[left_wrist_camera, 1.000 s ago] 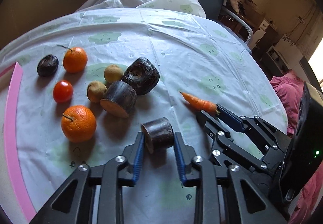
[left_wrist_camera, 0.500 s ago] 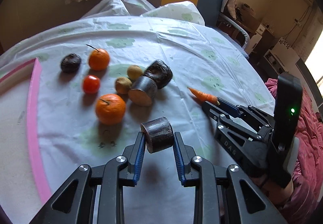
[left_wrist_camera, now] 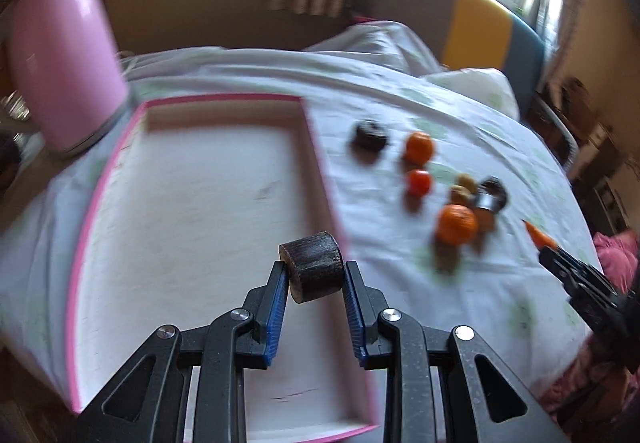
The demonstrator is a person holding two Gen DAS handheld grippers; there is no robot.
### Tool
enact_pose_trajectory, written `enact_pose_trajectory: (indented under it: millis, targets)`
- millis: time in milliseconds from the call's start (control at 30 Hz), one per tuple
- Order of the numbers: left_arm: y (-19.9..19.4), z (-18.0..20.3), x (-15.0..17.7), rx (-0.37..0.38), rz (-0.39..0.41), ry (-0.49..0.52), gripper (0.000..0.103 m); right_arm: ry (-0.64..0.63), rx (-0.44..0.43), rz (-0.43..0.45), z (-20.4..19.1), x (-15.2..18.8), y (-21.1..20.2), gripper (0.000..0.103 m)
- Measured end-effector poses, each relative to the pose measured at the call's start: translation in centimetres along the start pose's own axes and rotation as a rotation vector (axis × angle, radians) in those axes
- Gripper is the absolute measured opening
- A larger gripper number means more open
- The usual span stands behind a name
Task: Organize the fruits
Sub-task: 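Carry the carrot into the tray and release with the right gripper while the left releases the slice there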
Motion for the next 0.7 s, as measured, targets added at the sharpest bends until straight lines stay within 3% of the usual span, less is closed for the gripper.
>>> enact_pose_trajectory:
  millis: [133,333,467,700]
  targets:
    - [-0.4,-4.4,0.3,-0.06,0.023,-0.074,0.028,-0.101,-0.099,-0.023,-6.0,-0.4,0.3,0.025]
    - [-0.7,-7.6,0.9,-0.134,0.041,-0.124,0.028,-0.264,-0.236,-0.084,-15.5,-0.8,2.4,0.025]
    - [-1.1,-8.6,1.2,-0.127,0.053,-0.145,0.028,-0.357,-0.269,-0.134,-19.7,-0.4,4.2,0.025]
    - [-1.6,-9.7,1.7,-0.113,0.057,-0.188,0.036,-0.426,-0.258,-0.166,-23.2,-0.5,6.2,0.025]
Point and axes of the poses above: each gripper's, at about its wrist camera, not at the fingertips, and y roughly the way its jaws point, z to its right, x to its underside, the point moved 8 cm from there along y, roughly the way its jaws point, and after that the axes turned 6 degrees about -z, right-handed, at the moved point
